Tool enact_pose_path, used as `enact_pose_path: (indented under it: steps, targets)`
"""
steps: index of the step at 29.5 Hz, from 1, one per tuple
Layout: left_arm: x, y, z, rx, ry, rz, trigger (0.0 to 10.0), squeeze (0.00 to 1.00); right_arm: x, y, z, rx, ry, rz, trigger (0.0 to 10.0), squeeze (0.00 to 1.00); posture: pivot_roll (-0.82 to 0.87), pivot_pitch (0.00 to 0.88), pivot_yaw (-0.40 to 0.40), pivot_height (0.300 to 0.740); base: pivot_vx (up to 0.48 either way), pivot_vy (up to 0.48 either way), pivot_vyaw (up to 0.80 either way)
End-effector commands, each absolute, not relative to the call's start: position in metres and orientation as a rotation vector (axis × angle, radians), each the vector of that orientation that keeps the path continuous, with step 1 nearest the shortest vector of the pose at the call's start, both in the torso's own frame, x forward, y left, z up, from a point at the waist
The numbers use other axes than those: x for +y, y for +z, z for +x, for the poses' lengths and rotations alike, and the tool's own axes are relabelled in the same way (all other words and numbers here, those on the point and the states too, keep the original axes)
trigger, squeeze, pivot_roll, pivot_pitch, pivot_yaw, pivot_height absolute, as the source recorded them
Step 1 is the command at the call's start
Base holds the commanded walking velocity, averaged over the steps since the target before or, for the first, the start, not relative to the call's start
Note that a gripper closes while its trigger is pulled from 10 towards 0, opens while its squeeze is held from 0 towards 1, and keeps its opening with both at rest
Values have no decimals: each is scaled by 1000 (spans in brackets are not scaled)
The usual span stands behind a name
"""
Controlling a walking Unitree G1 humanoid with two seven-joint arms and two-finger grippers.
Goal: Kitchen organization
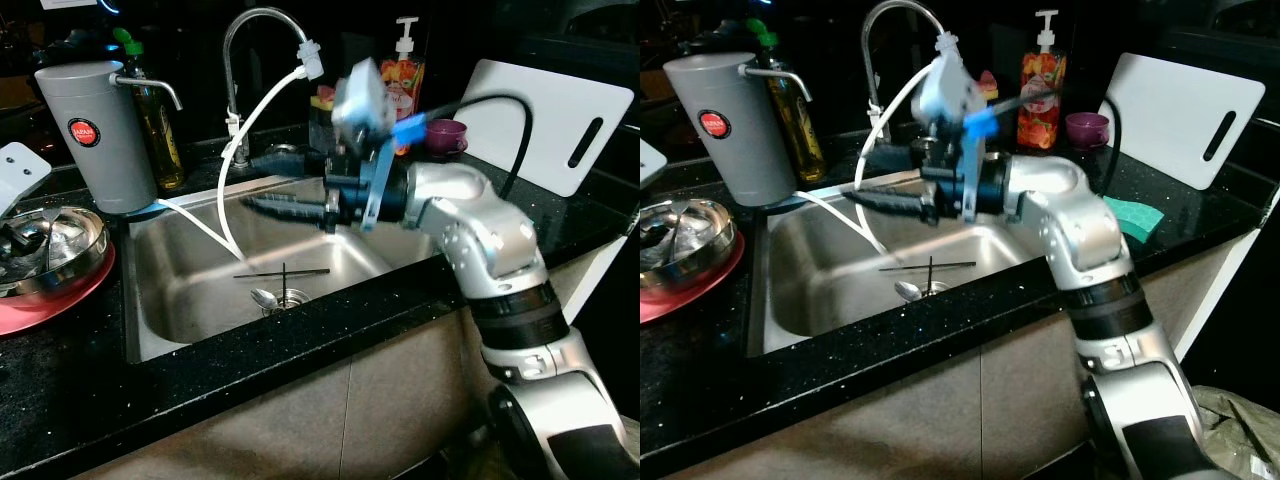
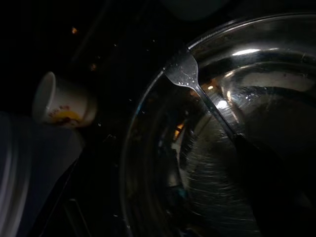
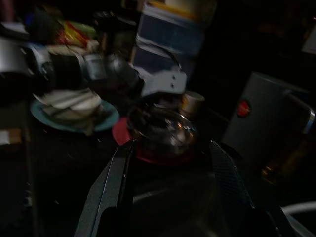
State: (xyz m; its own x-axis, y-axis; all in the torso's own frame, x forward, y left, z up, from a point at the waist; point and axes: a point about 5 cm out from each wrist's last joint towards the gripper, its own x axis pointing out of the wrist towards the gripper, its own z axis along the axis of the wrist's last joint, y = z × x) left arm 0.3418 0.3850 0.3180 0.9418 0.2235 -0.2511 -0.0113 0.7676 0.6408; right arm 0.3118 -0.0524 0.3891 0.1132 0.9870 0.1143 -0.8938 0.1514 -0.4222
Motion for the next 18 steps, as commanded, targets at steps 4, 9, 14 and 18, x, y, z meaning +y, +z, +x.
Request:
enact_pose_path:
  steps: [4,9,14,18]
  targets:
    - [384,298,343,348,132,551,10000,0,-44,388,306,-411,1466,-279,10000,0,110,83,29,740,0,0,0]
    - [378,284,348,338,116,425,10000,0,-41,382,304,-383,1484,-303,10000,0,110,83,29,740,0,0,0]
    - [373,274,352,331,171,343,9216,0,-42,383,302,-369,1490,-303,10000,0,92,75,18,740,0,0,0]
    - [372,273,353,325,197,312,6627,0,-42,384,302,-370,1486,-306,10000,0,92,75,18,740,0,0,0]
